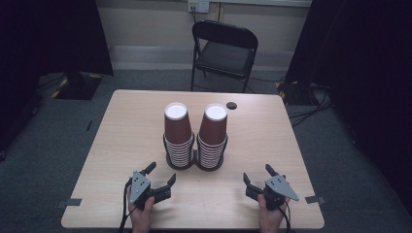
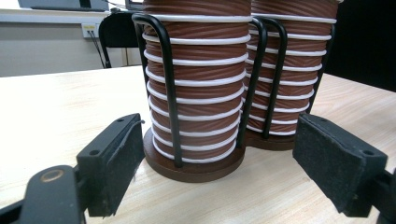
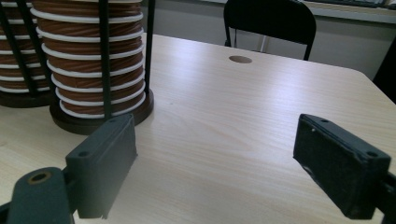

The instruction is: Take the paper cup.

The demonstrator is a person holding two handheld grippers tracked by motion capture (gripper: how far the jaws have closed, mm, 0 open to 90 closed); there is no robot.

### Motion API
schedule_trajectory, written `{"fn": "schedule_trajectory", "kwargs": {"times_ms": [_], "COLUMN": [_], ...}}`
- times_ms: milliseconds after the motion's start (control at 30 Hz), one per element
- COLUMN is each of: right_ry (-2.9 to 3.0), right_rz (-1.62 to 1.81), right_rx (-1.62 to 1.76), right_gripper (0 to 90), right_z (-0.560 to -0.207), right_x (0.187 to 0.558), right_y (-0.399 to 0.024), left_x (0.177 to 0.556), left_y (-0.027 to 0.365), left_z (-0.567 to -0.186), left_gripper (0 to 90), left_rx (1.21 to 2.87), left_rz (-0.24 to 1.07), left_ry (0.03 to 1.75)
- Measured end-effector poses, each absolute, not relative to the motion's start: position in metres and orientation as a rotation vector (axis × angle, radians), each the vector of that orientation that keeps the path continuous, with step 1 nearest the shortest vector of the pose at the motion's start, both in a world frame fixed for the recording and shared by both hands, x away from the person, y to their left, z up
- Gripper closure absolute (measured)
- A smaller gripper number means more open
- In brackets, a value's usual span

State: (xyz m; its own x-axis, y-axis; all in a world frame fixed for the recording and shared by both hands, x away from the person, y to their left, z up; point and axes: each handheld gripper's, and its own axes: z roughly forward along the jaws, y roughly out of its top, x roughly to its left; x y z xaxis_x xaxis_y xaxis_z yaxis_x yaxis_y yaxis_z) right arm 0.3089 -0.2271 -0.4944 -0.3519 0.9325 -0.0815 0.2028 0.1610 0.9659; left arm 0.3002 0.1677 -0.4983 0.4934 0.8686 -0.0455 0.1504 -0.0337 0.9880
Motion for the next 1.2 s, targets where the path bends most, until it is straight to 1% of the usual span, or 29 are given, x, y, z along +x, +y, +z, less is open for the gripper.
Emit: {"fn": "schedule_trajectory", "kwargs": {"times_ms": [233, 433, 467, 633, 733, 933, 1167, 1200], "right_ry": [1.684, 1.714, 1.737, 1.738, 1.729, 1.783, 1.812, 1.804], "right_rz": [1.296, 1.317, 1.336, 1.372, 1.387, 1.442, 1.464, 1.510], "right_rx": [1.132, 1.131, 1.117, 1.104, 1.084, 1.054, 0.985, 0.964], "right_gripper": [12.6, 13.2, 15.2, 18.7, 19.3, 23.9, 25.1, 24.8], "right_z": [-0.494, -0.493, -0.491, -0.486, -0.482, -0.470, -0.453, -0.450], "right_x": [0.311, 0.312, 0.312, 0.311, 0.311, 0.317, 0.318, 0.318], "right_y": [-0.232, -0.227, -0.225, -0.220, -0.217, -0.204, -0.194, -0.191], "left_x": [0.301, 0.301, 0.301, 0.302, 0.302, 0.298, 0.299, 0.298], "left_y": [0.167, 0.167, 0.167, 0.167, 0.167, 0.169, 0.167, 0.167], "left_z": [-0.498, -0.498, -0.498, -0.498, -0.498, -0.499, -0.499, -0.499], "left_gripper": [16.3, 16.1, 16.1, 16.1, 16.1, 15.9, 16.0, 16.1], "left_rx": [1.525, 1.526, 1.524, 1.536, 1.531, 1.510, 1.516, 1.523], "left_rz": [0.729, 0.729, 0.728, 0.723, 0.720, 0.738, 0.748, 0.749], "left_ry": [0.916, 0.912, 0.913, 0.921, 0.920, 0.879, 0.898, 0.887]}}
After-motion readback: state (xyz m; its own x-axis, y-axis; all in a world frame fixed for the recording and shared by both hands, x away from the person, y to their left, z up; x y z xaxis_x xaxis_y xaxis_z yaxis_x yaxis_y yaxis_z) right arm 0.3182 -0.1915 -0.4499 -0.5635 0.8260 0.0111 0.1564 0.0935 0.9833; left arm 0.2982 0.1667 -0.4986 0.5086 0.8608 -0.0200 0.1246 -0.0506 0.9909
